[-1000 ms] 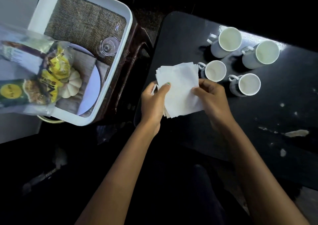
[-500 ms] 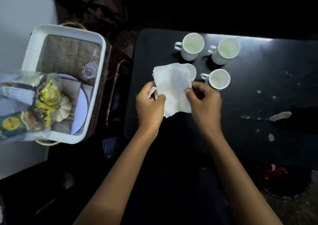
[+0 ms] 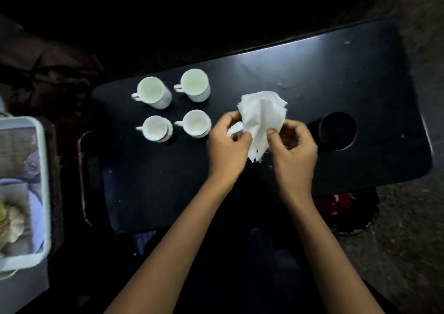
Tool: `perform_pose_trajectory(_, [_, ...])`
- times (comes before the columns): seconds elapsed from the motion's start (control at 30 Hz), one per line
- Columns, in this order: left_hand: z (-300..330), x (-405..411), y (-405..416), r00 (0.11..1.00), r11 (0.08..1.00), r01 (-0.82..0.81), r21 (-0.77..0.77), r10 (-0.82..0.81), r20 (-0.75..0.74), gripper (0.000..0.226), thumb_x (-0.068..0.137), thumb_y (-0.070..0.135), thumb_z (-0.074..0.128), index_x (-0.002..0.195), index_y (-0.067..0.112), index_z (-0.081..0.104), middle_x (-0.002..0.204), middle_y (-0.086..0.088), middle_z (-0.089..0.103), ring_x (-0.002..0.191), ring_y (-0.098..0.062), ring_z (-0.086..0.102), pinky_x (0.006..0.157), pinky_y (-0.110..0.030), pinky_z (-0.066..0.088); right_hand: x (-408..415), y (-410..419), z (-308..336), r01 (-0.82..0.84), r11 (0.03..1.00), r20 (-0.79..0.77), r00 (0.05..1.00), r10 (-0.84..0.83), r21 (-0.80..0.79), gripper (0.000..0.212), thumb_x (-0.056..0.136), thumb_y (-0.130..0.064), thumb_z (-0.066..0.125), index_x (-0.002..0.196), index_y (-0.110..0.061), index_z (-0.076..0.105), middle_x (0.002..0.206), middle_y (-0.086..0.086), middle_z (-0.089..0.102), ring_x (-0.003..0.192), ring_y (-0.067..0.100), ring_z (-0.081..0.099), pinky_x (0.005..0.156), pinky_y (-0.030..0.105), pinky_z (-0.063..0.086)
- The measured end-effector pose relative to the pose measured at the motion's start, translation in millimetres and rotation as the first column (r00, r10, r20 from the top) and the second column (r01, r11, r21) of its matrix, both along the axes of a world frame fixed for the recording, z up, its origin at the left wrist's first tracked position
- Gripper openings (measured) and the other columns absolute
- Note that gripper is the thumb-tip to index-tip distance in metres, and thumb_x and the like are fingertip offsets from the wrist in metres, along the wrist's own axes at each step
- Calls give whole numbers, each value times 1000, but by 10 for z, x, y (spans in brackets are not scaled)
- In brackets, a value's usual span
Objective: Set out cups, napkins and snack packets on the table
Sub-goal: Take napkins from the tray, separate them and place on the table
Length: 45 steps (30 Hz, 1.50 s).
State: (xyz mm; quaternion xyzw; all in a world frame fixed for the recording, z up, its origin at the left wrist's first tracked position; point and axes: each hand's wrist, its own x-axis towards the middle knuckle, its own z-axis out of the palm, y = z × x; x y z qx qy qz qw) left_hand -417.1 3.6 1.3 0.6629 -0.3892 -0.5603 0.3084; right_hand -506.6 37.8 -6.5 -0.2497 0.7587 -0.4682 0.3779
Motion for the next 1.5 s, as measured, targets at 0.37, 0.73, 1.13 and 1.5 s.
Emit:
perform_pose_trajectory(0.37, [-283,-1511,-155,876,874,483,-49,-481,44,22,83,4,55,99,15,64,86,6,67,63,-7,55,62,-17,46,-1357,203,-304,366,931,-100,927,-363,14,20,82,-3,61,88,-22,56,67,-12,56,53,-9,52,56,5,40])
perform_pose_trajectory(0.73, [-652,-1709,-124,661,729,681,76,-655,366,33,87,17,49,117,26,59,132,11,53,124,-19,40,106,-38,27,-1452,332,-648,287,949,-316,919,-235,127,16,84,-8,62,100,-9,61,91,-13,52,95,15,47,76,14,31])
perform_pose_trajectory(1.13, [-702,-1591,91,777,804,579,136,-594,205,73,88,19,56,149,32,17,156,8,13,116,9,30,114,-30,22,-1472,437,-680,221,927,-218,963,-159,302,43,78,-10,61,120,-18,53,124,-2,36,121,19,42,106,44,36])
perform_pose_trajectory(1.5, [-625,-1761,600,984,931,177,319,-179,-23,53,90,6,46,139,21,38,143,2,46,126,-11,48,108,-27,37,-1835,245,-753,-84,972,-69,992,101,219,75,78,10,41,145,-21,32,155,2,24,143,10,21,113,17,17])
